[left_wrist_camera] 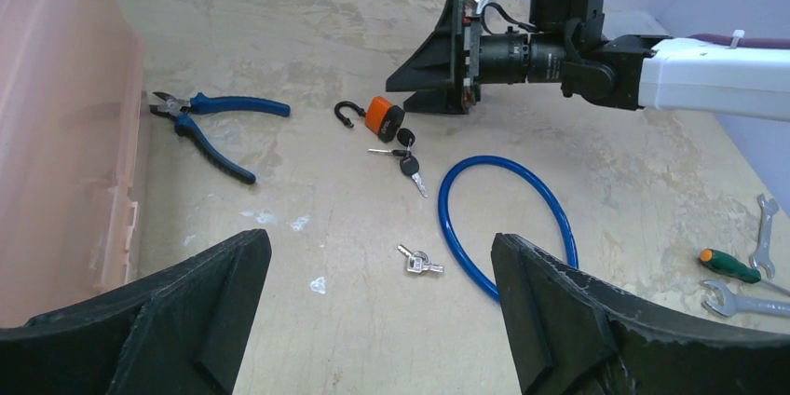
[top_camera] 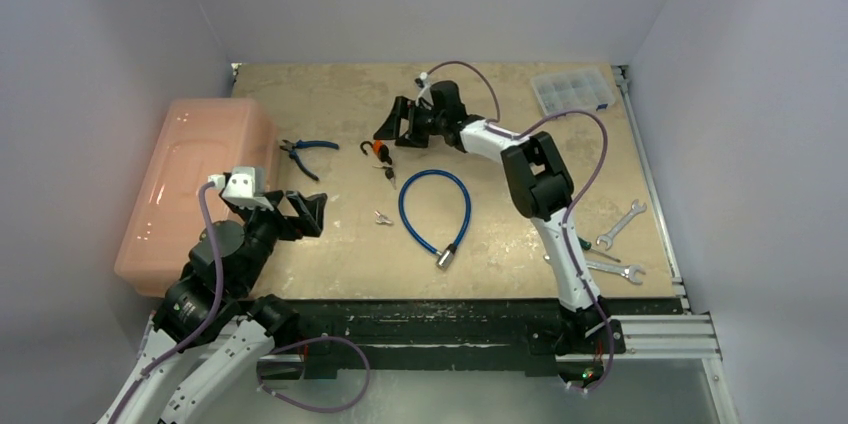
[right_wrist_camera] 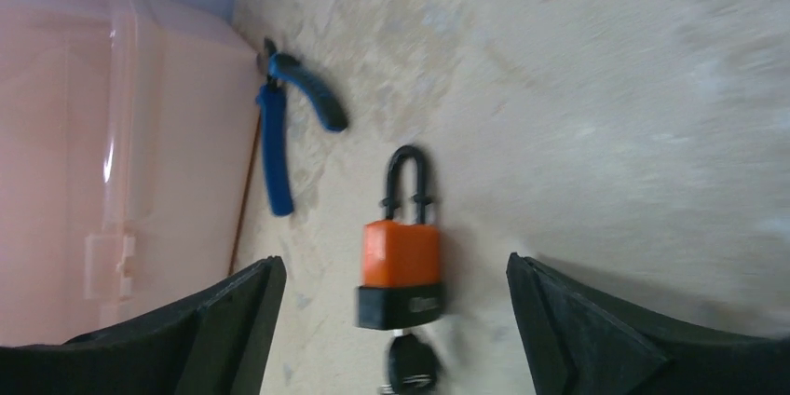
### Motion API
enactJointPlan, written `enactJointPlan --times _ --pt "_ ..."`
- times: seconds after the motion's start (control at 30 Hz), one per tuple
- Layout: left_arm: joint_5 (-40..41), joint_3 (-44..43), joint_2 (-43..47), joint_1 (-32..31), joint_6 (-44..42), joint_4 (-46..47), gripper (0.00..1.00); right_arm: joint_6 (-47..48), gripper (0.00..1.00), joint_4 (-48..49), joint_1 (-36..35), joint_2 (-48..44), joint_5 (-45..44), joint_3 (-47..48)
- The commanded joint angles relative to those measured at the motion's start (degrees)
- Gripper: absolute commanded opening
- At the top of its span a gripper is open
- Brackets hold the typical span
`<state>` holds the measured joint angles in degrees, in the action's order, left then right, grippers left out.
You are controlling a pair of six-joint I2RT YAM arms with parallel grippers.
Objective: Unlock with the key
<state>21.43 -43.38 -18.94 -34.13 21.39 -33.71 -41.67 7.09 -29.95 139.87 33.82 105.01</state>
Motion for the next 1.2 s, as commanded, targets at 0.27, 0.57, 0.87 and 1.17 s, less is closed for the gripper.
enactJointPlan --times 0.27,0.57,0.87,1.17 --pt "-0.3 0.0 0.0 0.3 -1.2 2.5 0.96 12.5 0.99 -10.2 10.0 -14.0 -10.6 -6.4" --pt "-1.3 0.1 -1.4 0.7 -1.5 2.8 0.95 20.1 0.72 -12.1 1.5 -21.5 -10.5 -9.3" --pt "-1.2 0.2 -1.0 0.8 -1.4 2.8 0.94 14.4 0.42 -13.2 -6.6 -9.7 -9.3 3.8" --pt "-0.2 0.2 0.5 0.8 -1.2 2.6 0.93 14.3 0.37 -16.9 -5.9 -0.8 -11.2 13.4"
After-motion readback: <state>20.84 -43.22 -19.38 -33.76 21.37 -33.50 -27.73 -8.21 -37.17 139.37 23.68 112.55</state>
